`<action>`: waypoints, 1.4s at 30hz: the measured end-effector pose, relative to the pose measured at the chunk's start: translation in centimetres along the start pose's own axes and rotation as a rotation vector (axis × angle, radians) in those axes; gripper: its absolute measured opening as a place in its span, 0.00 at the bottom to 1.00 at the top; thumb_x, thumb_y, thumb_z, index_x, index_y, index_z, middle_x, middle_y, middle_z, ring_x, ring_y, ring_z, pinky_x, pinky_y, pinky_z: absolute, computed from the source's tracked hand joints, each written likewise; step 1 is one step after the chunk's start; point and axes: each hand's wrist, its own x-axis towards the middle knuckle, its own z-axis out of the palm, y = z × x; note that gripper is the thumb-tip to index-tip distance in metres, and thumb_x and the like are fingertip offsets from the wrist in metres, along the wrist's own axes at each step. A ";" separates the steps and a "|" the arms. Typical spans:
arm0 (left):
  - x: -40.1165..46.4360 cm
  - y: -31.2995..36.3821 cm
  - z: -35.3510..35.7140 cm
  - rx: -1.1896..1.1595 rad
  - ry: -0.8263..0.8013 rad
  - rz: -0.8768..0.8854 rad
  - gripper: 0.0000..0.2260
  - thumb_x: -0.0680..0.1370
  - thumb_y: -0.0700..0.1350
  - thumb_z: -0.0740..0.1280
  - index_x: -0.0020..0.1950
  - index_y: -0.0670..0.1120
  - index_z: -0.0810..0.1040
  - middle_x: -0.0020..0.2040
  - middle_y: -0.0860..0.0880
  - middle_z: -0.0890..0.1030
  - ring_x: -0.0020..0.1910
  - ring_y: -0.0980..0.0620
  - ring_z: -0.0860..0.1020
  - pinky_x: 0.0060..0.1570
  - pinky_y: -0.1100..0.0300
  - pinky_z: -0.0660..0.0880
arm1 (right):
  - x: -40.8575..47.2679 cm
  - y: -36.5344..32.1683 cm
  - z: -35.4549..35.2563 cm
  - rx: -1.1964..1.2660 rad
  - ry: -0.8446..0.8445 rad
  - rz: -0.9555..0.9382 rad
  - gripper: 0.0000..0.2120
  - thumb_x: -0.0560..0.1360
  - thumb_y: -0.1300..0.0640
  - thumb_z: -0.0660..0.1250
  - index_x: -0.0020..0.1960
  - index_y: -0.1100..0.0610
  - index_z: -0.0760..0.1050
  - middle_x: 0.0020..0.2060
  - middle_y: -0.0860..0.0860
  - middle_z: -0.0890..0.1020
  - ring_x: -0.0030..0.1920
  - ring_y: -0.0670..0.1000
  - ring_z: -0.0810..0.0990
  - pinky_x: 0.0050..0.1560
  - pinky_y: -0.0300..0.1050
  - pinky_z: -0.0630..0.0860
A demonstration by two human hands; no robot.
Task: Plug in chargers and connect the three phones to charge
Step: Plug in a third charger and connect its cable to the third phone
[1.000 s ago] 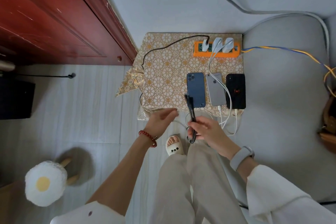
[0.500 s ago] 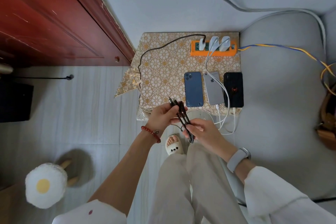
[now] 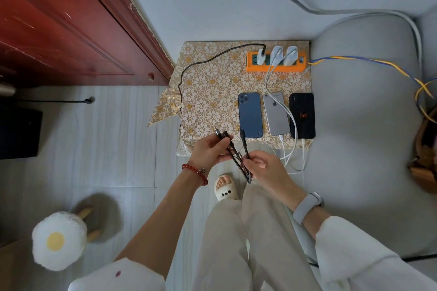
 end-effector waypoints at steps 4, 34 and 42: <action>0.1 -0.7 -0.2 0.013 0.073 -0.059 0.08 0.76 0.36 0.61 0.54 0.36 0.75 0.39 0.47 0.78 0.29 0.59 0.80 0.37 0.64 0.80 | -0.5 -0.3 0.0 0.257 -0.060 0.125 0.12 0.75 0.63 0.59 0.41 0.54 0.80 0.41 0.54 0.82 0.50 0.58 0.80 0.57 0.58 0.75; 3.5 -7.9 -2.7 0.862 0.234 -0.344 0.19 0.75 0.44 0.61 0.66 0.42 0.67 0.68 0.41 0.69 0.63 0.43 0.71 0.60 0.54 0.68 | 1.2 7.4 0.6 0.080 -0.072 0.626 0.15 0.76 0.68 0.47 0.57 0.60 0.67 0.31 0.55 0.71 0.29 0.51 0.71 0.32 0.37 0.72; 7.9 -6.3 0.1 0.739 0.198 -0.151 0.14 0.76 0.42 0.59 0.61 0.42 0.73 0.61 0.43 0.77 0.60 0.46 0.74 0.60 0.55 0.69 | 7.8 7.5 -0.3 0.132 0.071 0.405 0.09 0.74 0.71 0.54 0.45 0.77 0.69 0.42 0.76 0.76 0.42 0.71 0.77 0.39 0.45 0.79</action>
